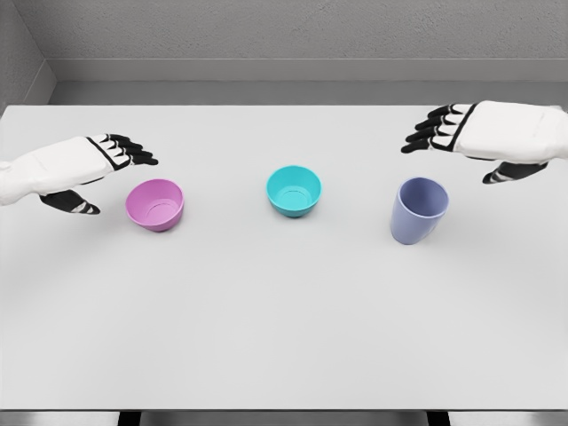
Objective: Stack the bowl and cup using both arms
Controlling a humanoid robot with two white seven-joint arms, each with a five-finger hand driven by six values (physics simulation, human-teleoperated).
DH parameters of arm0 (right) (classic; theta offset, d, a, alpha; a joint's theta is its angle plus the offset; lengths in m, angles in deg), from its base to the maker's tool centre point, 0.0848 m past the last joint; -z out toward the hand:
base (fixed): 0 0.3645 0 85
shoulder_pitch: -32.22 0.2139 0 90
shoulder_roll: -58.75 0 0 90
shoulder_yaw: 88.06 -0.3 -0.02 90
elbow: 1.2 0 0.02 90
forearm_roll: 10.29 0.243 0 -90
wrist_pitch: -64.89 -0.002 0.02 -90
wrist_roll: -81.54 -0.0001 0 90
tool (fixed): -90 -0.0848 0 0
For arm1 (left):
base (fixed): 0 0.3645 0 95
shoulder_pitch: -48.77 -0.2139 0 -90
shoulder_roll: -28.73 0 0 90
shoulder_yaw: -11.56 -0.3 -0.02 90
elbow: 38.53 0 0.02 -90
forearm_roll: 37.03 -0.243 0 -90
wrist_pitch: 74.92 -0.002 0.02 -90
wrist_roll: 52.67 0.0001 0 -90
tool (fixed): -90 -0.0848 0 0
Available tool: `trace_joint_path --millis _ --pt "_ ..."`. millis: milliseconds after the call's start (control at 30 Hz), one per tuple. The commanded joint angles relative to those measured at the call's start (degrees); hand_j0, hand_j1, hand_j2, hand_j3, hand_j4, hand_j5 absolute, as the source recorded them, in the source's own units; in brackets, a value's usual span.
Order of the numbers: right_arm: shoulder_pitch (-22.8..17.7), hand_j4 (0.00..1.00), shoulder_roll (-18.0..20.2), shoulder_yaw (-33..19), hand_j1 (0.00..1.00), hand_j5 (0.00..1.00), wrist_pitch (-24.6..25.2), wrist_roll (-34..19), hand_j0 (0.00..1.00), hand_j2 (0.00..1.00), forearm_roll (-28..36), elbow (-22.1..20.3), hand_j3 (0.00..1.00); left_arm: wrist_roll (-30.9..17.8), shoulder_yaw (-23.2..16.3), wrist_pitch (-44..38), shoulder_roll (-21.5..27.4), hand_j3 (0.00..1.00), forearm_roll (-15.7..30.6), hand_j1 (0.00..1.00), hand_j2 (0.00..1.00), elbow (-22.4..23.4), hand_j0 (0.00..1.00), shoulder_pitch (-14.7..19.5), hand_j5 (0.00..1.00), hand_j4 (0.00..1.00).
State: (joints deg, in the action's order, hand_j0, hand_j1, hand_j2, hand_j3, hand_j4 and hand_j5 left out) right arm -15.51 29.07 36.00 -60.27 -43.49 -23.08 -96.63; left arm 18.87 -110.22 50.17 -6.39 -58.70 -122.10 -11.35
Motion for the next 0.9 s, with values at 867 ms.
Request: trace_joint_path --millis 867 --pt "-0.6 1.00 1.6 -1.1 1.00 1.00 0.2 0.0 1.00 1.00 0.2 -1.7 1.00 -13.3 -12.3 -0.1 -5.3 1.00 0.3 1.00 1.00 1.0 1.00 12.6 1.00 1.00"
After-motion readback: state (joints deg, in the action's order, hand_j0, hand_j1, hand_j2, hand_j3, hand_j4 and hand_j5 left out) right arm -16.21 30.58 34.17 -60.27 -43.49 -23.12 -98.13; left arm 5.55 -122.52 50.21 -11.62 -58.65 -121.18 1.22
